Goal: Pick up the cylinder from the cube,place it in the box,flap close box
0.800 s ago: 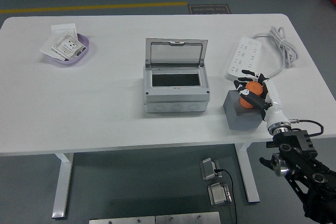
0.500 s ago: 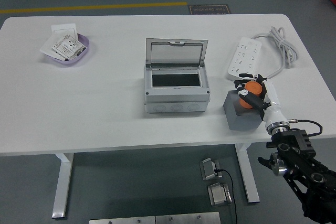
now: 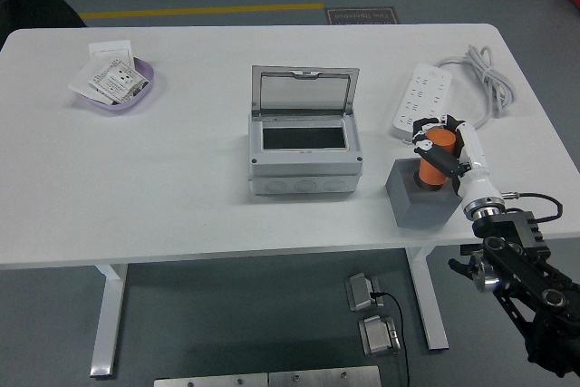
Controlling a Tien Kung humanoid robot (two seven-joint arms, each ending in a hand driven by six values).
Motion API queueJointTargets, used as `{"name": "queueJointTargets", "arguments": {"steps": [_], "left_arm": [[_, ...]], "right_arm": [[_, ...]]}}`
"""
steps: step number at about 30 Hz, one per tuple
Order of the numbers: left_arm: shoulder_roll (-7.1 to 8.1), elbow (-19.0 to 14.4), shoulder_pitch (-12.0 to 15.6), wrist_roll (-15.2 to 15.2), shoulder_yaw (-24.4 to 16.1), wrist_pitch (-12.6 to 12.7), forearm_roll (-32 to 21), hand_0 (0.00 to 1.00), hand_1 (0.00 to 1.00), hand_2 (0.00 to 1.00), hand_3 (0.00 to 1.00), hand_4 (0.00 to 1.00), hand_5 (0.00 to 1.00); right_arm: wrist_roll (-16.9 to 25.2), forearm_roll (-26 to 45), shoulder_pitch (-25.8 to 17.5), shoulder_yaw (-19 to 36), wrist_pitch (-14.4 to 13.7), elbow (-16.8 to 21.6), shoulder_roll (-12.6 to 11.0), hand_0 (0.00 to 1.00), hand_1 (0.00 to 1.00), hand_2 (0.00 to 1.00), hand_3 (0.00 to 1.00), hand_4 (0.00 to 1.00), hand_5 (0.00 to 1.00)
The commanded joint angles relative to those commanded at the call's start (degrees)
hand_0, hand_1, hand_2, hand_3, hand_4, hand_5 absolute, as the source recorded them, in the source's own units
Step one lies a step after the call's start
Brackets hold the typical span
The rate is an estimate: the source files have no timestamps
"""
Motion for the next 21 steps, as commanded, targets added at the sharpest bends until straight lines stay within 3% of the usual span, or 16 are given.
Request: {"name": "queueJointTargets", "arguments": {"steps": [5,9,16,17,21], "left_arm": [[0.07,0.06,0.12,0.00,0.54,-0.03,-0.52,0.628,0.650,0.603,0.627,0.632,0.121],[0.13,0.13,0.09,-0.04,0.92,-0.04,-0.93,0.628,0.650,0.603,0.627,0.632,0.121],[0.39,0.37,-0.02,-0.11,2.21,-0.06,-2.30,0.627,0.650,0.603,0.627,0.634,0.120],[0.44,0.42,0.01,-0.11,2.53,-0.07,-2.64,0.628,0.651,0.603,0.627,0.634,0.121],[0.66,0.62,0.23,-0.13,3.60,-0.10,-3.96,0.628,0.651,0.603,0.627,0.634,0.121]], "right_arm": [[-0.63,-1.62,1.41,0.10,-0.51,1.31,-1.09,0.242,0.191,0.226,0.190,0.002,0.002],[-3.08,-5.93,4.34,-2.87,-2.79,1.70,-2.01,0.242,0.191,0.226,0.190,0.002,0.002],[-11.89,-18.70,12.44,-11.39,-6.55,0.16,-2.07,0.234,0.186,0.219,0.191,0.002,0.002],[-13.14,-20.62,13.58,-12.59,-6.59,-0.38,-1.84,0.093,0.166,0.217,0.193,0.002,0.002],[-18.54,-28.41,18.71,-18.02,-6.53,-2.98,-0.27,0.093,0.166,0.217,0.193,0.002,0.002]]}}
